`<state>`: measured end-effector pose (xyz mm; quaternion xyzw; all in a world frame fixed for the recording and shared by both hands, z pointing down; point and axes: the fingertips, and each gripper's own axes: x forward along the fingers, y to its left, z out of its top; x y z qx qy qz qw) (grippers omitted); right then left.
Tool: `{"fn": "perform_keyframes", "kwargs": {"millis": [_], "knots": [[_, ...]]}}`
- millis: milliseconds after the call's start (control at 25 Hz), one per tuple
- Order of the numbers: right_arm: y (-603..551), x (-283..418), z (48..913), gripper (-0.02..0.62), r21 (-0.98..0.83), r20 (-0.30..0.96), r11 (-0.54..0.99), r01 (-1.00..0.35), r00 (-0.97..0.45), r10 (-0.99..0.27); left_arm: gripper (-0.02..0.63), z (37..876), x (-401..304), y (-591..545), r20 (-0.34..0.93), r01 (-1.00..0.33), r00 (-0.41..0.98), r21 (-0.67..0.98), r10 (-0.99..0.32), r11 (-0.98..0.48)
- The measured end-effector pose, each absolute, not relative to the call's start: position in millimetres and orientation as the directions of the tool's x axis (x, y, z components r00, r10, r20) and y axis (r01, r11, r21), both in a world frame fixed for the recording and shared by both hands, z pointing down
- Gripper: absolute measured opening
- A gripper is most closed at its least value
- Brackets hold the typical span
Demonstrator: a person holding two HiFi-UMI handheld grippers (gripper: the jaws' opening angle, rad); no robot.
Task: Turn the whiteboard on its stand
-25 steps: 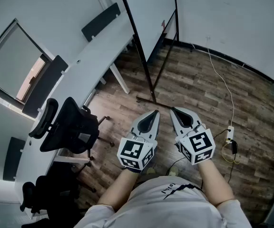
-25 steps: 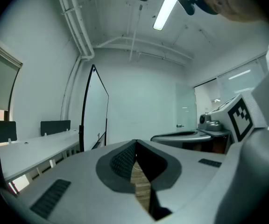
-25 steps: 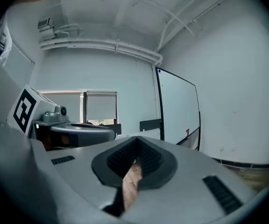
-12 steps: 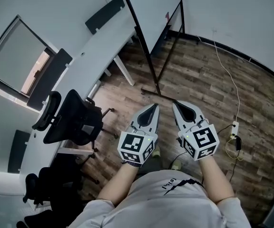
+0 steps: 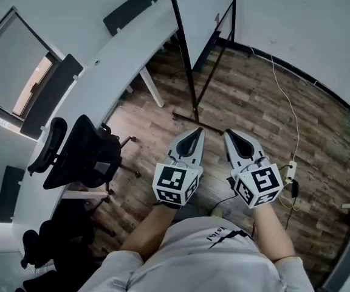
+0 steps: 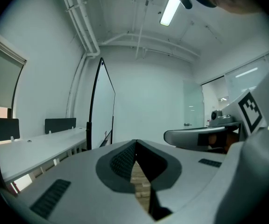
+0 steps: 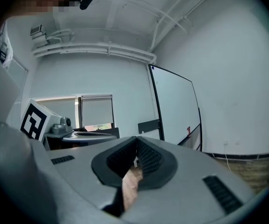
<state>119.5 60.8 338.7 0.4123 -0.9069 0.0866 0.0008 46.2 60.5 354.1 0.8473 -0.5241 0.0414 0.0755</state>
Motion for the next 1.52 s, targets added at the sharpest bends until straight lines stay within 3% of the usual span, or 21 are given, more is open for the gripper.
{"fn": "perform_keyframes", "kwargs": {"millis": [680, 1280, 1520], "knots": [[-86, 7, 356, 0.014, -0.121, 0.144, 0.558, -0.821, -0.571, -0.808, 0.012, 378, -65, -113, 0.123, -0.851, 0.525, 0.098, -0.842, -0.516], [-186, -7, 372, 0.014, -0.153, 0.149, 0.574, -0.805, -0.593, -0.791, 0.017, 422, -64, -210, 0.18, -0.861, 0.508, 0.099, -0.842, -0.498], [-249, -4, 371, 0.014, -0.155, 0.131, 0.621, -0.768, -0.639, -0.758, 0.066, 448, -62, -265, 0.235, -0.886, 0.463, 0.1, -0.855, -0.452]]}}
